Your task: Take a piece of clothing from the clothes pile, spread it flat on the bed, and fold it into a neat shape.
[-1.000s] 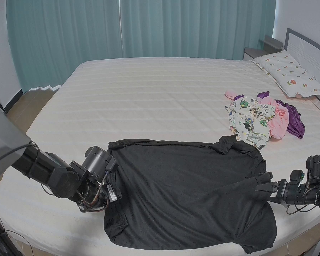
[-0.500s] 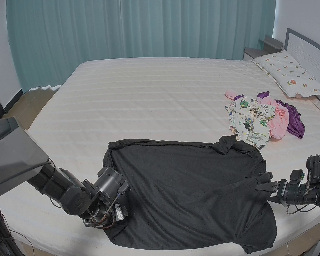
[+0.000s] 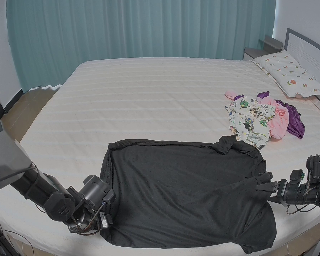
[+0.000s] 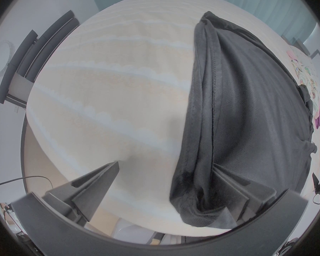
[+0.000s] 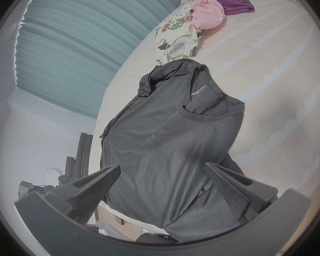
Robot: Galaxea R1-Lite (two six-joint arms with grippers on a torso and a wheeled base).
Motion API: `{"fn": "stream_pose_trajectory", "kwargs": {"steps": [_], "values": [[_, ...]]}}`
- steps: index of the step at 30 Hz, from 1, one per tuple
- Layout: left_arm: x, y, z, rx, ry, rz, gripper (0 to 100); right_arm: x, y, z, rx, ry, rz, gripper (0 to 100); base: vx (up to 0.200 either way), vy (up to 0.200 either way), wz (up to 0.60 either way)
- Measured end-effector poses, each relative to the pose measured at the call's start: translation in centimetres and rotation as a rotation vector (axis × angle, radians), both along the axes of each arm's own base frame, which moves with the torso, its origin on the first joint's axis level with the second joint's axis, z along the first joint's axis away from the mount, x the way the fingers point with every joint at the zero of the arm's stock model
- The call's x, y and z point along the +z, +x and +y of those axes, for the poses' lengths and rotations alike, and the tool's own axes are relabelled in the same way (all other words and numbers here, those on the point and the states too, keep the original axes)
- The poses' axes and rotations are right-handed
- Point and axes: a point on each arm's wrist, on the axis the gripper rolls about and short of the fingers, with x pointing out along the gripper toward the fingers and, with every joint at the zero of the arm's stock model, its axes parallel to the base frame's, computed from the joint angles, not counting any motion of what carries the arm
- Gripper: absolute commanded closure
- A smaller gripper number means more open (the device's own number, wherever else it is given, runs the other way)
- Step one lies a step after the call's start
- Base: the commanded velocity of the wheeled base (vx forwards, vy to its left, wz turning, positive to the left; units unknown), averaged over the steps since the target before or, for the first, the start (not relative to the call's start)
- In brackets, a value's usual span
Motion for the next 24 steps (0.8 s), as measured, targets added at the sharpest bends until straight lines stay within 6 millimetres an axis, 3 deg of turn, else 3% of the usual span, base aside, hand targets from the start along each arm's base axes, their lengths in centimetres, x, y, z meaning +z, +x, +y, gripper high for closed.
{"fn": "stream_pose_trajectory", "kwargs": {"steps": [24], "values": [[0.3, -2.6, 5.0, 0.081, 0.004, 0.104, 0, -0.1, -0.1, 0.0, 0.002, 0.001, 0.003, 0, 0.000, 0.000, 0.00]]}}
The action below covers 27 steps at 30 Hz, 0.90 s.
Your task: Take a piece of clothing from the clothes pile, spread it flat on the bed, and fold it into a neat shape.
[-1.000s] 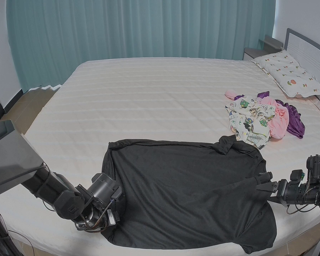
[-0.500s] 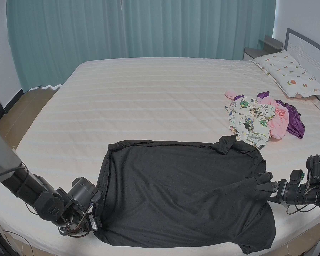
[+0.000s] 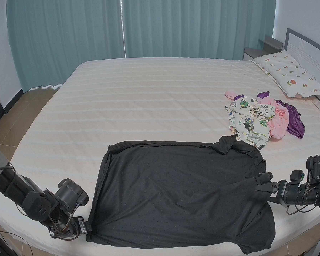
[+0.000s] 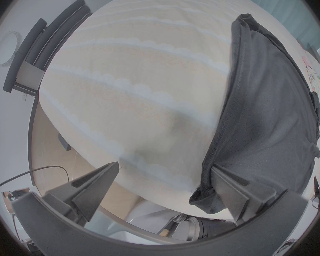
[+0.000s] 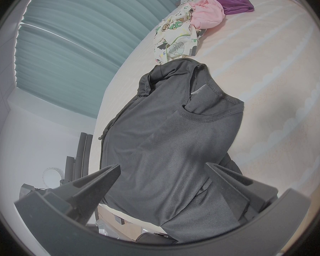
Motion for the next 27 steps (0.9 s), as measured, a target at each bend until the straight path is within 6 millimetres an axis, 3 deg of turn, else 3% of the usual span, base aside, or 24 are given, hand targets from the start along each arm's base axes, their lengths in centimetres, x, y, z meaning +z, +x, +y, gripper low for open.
{"fn": "stream_pose_trajectory", "kwargs": {"steps": [14, 27], "values": [[0.1, -1.1, 2.6, -0.009, 0.033, 0.055, 0, -0.1, -0.1, 0.0, 0.000, 0.000, 0.003, 0, 0.000, 0.000, 0.00], [3.9, 1.2, 2.7, 0.007, -0.146, -0.123, 0, -0.1, -0.1, 0.0, 0.000, 0.000, 0.003, 0, 0.000, 0.000, 0.00]]}}
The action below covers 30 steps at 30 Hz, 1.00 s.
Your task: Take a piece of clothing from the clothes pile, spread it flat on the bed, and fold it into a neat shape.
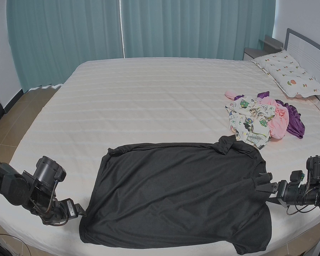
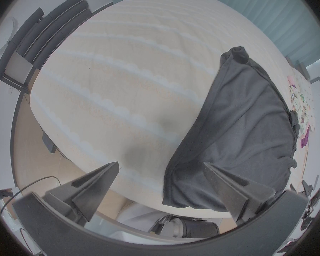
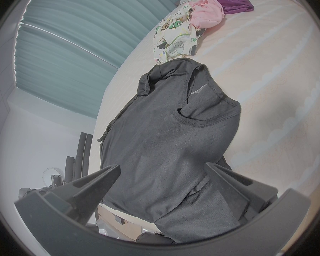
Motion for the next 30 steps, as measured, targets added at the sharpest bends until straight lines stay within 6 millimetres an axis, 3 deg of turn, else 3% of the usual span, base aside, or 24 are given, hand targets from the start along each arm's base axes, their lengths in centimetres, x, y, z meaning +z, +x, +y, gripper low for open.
{"fn": "stream_pose_trajectory", "kwargs": {"steps": [6, 11, 21, 30], "values": [[1.4, 1.2, -0.1, 0.008, -0.031, -0.073, 0, 0.0, 0.0, 0.0, 0.000, 0.000, 0.001, 0, 0.000, 0.000, 0.00], [2.9, 3.9, -0.6, 0.033, -0.089, -0.155, 0, 0.0, 0.0, 0.0, 0.000, 0.000, 0.002, 0, 0.000, 0.000, 0.00], [4.0, 12.3, -2.3, 0.092, -0.172, -0.299, 0, -0.1, -0.1, 0.2, 0.010, -0.001, 0.004, 0, 0.000, 0.000, 0.00], [3.5, 19.6, -4.1, 0.141, -0.225, -0.394, 0, 0.0, -0.2, 0.4, 0.016, -0.003, 0.002, 0, 0.000, 0.000, 0.00]]}}
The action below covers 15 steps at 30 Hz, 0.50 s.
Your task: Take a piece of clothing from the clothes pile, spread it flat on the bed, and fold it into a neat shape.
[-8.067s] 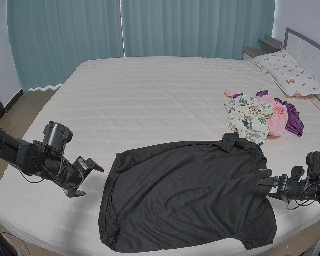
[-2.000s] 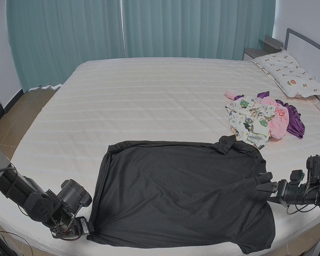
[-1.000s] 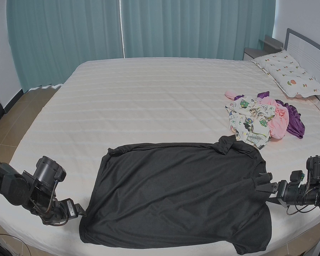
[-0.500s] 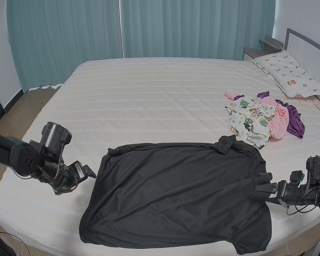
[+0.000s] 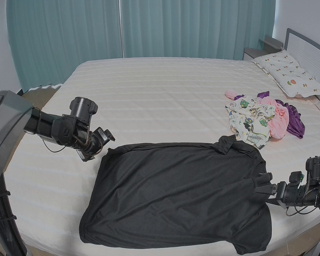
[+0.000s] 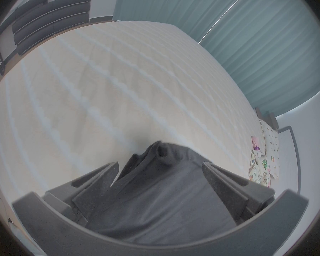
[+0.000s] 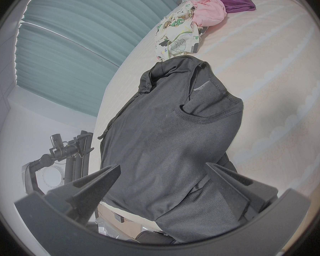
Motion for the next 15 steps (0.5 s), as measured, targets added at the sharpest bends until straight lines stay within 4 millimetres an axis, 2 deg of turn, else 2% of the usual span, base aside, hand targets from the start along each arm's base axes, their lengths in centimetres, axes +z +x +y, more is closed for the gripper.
{"fn": "stream_pose_trajectory", "kwargs": {"steps": [9, 10, 15], "values": [[-1.9, 4.4, -1.1, 0.044, 0.025, -0.046, 0, 0.0, -0.1, 0.1, 0.003, -0.001, 0.002, 0, 0.000, 0.000, 0.00], [-2.2, 4.7, -1.3, 0.052, 0.034, -0.050, 100, 0.0, -0.1, 0.1, 0.004, -0.001, 0.002, 0, 0.000, 0.000, 0.00], [-3.4, 5.3, -2.1, 0.046, 0.046, -0.035, 100, -0.1, -0.1, 0.1, 0.007, 0.000, 0.003, 0, 0.000, 0.000, 0.00]]}}
